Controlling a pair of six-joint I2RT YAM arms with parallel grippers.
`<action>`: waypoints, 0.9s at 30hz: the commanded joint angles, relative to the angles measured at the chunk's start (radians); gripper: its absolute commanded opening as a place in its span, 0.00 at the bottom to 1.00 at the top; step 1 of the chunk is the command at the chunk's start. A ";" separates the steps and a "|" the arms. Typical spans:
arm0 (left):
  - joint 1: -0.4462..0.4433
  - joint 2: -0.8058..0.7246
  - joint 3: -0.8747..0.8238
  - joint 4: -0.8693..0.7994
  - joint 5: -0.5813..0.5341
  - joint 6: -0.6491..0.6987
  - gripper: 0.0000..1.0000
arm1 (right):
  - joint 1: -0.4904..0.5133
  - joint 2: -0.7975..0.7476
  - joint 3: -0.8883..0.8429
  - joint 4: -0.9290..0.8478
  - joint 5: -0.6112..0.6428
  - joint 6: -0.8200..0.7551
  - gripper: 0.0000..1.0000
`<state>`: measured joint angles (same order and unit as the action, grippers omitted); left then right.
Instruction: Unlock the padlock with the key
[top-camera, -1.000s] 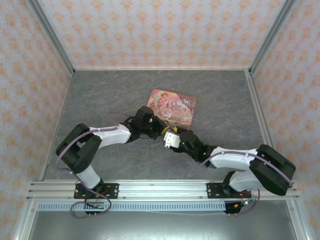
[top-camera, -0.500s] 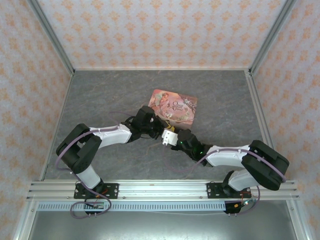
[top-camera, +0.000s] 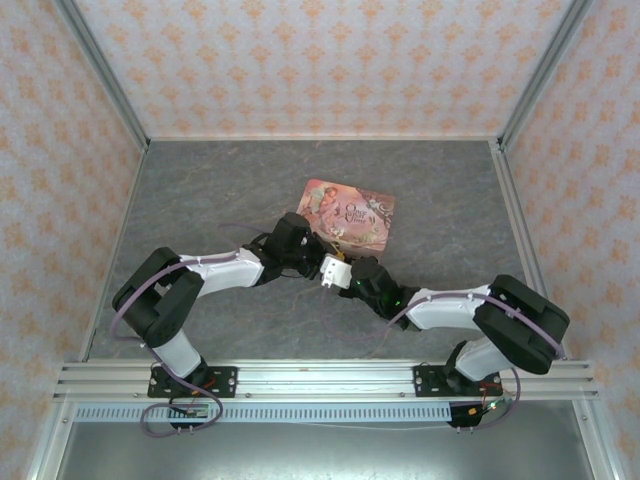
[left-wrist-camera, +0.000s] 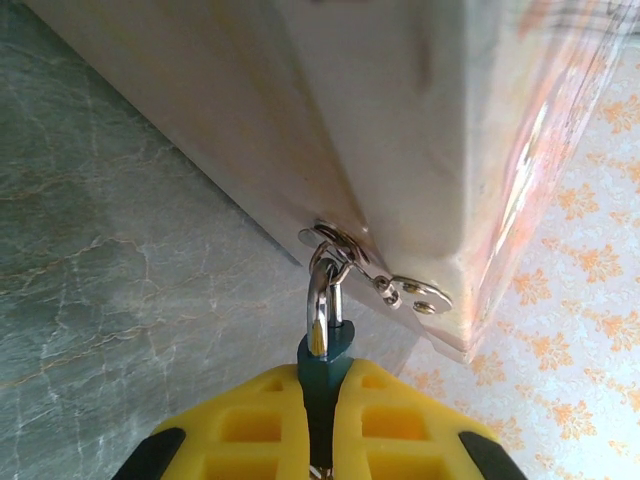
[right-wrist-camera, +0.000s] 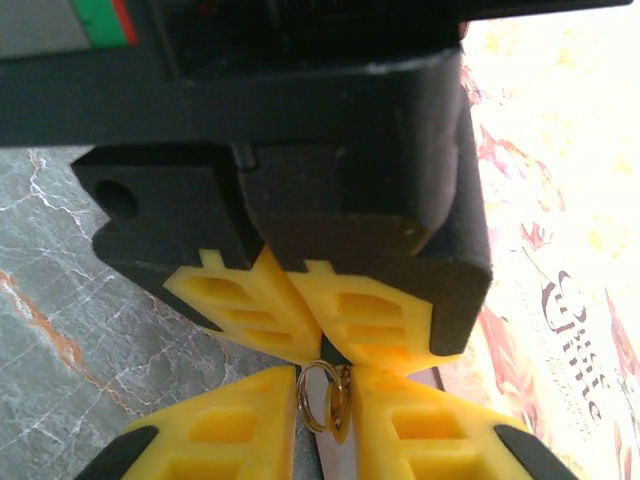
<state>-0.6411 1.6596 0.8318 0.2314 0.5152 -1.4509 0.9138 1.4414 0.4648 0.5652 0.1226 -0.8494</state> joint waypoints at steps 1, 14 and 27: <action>-0.009 0.001 0.036 0.034 0.020 -0.008 0.00 | 0.006 0.023 0.026 0.044 0.039 0.013 0.19; -0.009 0.007 0.044 0.034 0.022 -0.014 0.00 | 0.006 0.025 0.000 0.119 0.096 0.081 0.00; -0.009 0.004 0.046 0.043 0.017 -0.026 0.00 | 0.006 0.090 -0.039 0.298 0.105 0.472 0.00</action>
<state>-0.6403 1.6695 0.8448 0.2340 0.4923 -1.4693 0.9203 1.5002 0.4335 0.7322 0.1894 -0.5362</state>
